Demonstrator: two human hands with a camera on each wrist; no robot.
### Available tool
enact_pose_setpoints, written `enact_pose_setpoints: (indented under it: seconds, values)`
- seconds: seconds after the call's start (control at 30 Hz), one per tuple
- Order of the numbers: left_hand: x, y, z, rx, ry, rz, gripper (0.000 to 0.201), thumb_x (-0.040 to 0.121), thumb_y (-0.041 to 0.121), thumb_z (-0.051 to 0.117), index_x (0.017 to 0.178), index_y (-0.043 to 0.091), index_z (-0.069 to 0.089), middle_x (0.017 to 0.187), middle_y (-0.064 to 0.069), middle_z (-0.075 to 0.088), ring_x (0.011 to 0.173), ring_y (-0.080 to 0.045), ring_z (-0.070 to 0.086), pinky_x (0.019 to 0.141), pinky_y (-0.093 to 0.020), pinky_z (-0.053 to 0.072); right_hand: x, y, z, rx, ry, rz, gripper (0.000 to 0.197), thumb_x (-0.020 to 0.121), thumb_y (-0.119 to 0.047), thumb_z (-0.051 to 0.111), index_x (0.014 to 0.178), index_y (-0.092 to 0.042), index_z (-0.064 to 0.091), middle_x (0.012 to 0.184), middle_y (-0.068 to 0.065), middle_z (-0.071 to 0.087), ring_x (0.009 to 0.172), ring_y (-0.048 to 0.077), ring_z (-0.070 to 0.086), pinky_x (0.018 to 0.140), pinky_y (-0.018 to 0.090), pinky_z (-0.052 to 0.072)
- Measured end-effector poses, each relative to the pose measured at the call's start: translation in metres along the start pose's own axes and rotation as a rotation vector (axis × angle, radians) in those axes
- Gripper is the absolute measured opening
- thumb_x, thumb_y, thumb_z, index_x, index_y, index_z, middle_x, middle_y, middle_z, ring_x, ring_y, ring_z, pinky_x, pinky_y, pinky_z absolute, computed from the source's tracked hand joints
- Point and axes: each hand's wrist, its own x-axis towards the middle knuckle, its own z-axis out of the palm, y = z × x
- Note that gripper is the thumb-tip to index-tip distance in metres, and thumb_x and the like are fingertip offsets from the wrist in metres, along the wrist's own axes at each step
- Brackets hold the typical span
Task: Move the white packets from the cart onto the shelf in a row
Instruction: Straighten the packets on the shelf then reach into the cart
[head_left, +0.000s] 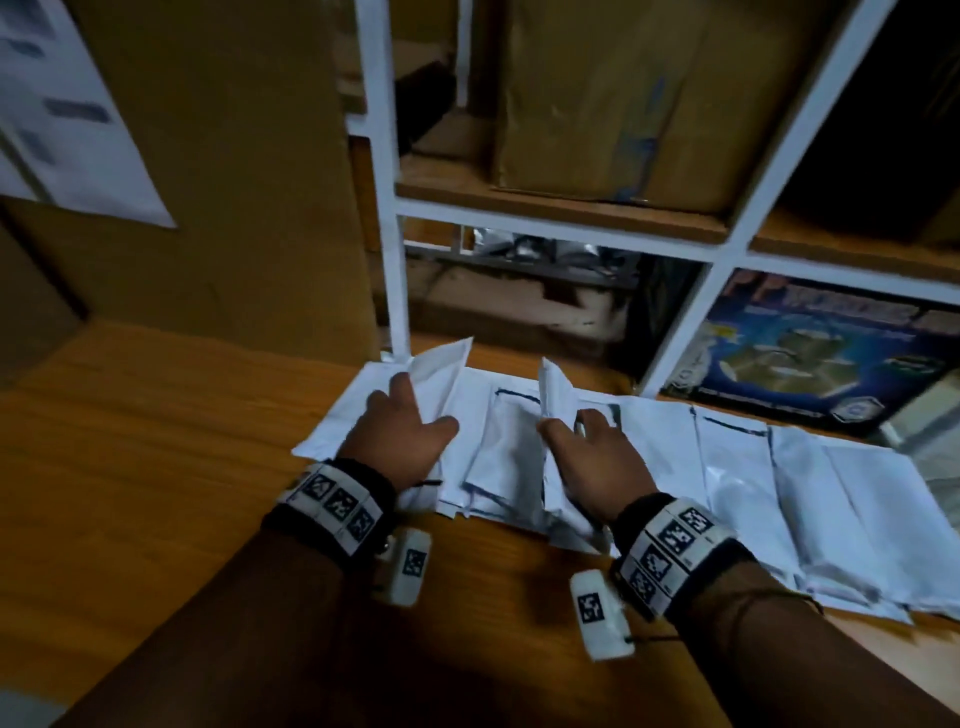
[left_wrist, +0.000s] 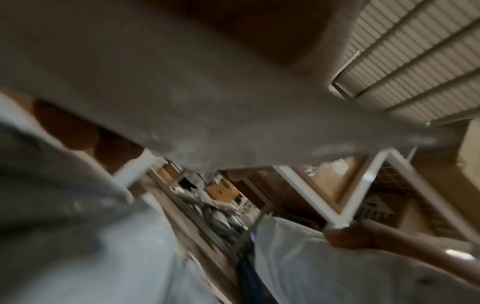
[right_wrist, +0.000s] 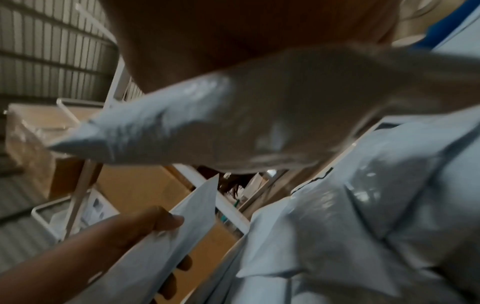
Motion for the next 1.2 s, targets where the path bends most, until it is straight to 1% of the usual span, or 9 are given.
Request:
enact_pose_setpoints:
  seconds: [0.13,0.27,0.4,0.6,0.77,0.83,0.97,1.07,1.2]
  values:
    - [0.042,-0.036,-0.034,0.187,0.019,-0.066,0.093,0.072,0.068,0.052,0.150,0.021,0.029,0.140,-0.021,0.043,0.122,-0.044,0.052,0.101,-0.048,0.048,0.027,-0.042,0.034,-0.096,-0.034,0.064,0.080,0.083,-0.079,0.048,0.142,-0.025,0.045,0.141,0.016,0.050,0.126,0.038,0.054,0.092,0.042,0.042]
    - [0.078,-0.053,-0.045,0.349,0.067,-0.063,0.085,0.077,0.066,0.055,0.148,0.021,0.037,0.141,-0.018,0.042,0.122,-0.043,0.050,0.100,-0.048,0.049,0.054,-0.087,0.068,-0.225,-0.070,0.080,0.086,0.082,-0.077,0.048,0.150,-0.026,0.036,0.148,0.019,0.041,0.132,0.044,0.051,0.096,0.048,0.043]
    - [0.100,-0.058,-0.035,0.411,0.005,-0.103,0.081,0.077,0.065,0.056,0.144,0.023,0.039,0.144,-0.015,0.040,0.128,-0.041,0.044,0.102,-0.052,0.045,0.087,-0.110,0.098,-0.388,-0.102,0.056,0.097,0.081,-0.080,0.047,0.156,-0.021,0.030,0.155,0.019,0.032,0.134,0.047,0.050,0.104,0.053,0.045]
    - [0.109,-0.067,-0.008,0.419,-0.131,-0.149,0.088,0.068,0.081,0.054,0.141,0.033,0.040,0.145,-0.014,0.032,0.127,-0.043,0.043,0.103,-0.057,0.043,0.108,-0.108,0.130,-0.557,-0.175,0.027,0.093,0.082,-0.084,0.046,0.157,-0.031,0.032,0.164,0.021,0.018,0.142,0.048,0.043,0.113,0.052,0.041]
    - [0.098,-0.075,0.015,0.528,-0.004,-0.063,0.075,0.072,0.072,0.054,0.133,0.032,0.041,0.139,-0.014,0.031,0.118,-0.038,0.041,0.093,-0.052,0.045,0.114,-0.089,0.142,-0.607,-0.197,-0.014,0.093,0.089,-0.080,0.046,0.163,-0.033,0.018,0.167,0.028,0.010,0.147,0.047,0.039,0.116,0.053,0.039]
    - [0.094,-0.075,0.022,0.558,0.032,-0.039,0.076,0.074,0.069,0.052,0.139,0.032,0.038,0.139,-0.015,0.033,0.117,-0.037,0.041,0.093,-0.050,0.044,0.113,-0.085,0.144,-0.628,-0.164,-0.054,0.087,0.093,-0.078,0.039,0.163,-0.031,0.018,0.165,0.027,0.016,0.142,0.046,0.044,0.112,0.053,0.042]
    - [0.090,-0.075,0.028,0.581,0.074,0.028,0.076,0.076,0.075,0.034,0.140,0.034,0.040,0.138,-0.018,0.038,0.117,-0.040,0.043,0.094,-0.052,0.044,0.111,-0.080,0.144,-0.683,-0.089,-0.142,0.073,0.099,-0.071,0.029,0.157,-0.027,0.032,0.143,0.019,0.052,0.125,0.040,0.058,0.093,0.048,0.049]
    - [0.086,-0.073,0.027,0.623,0.078,0.048,0.075,0.075,0.074,0.039,0.140,0.037,0.040,0.137,-0.016,0.040,0.117,-0.040,0.043,0.096,-0.055,0.040,0.109,-0.081,0.135,-0.738,-0.114,-0.162,0.069,0.106,-0.059,0.026,0.161,-0.019,0.027,0.128,0.015,0.066,0.115,0.036,0.064,0.079,0.044,0.044]
    - [0.081,-0.066,0.022,0.666,0.091,0.010,0.085,0.075,0.078,0.040,0.150,0.040,0.027,0.152,-0.018,0.034,0.135,-0.043,0.035,0.111,-0.073,0.014,0.099,-0.082,0.119,-0.702,-0.128,-0.172,0.062,0.108,-0.053,0.026,0.154,-0.013,0.035,0.121,0.015,0.070,0.109,0.035,0.067,0.075,0.042,0.042]
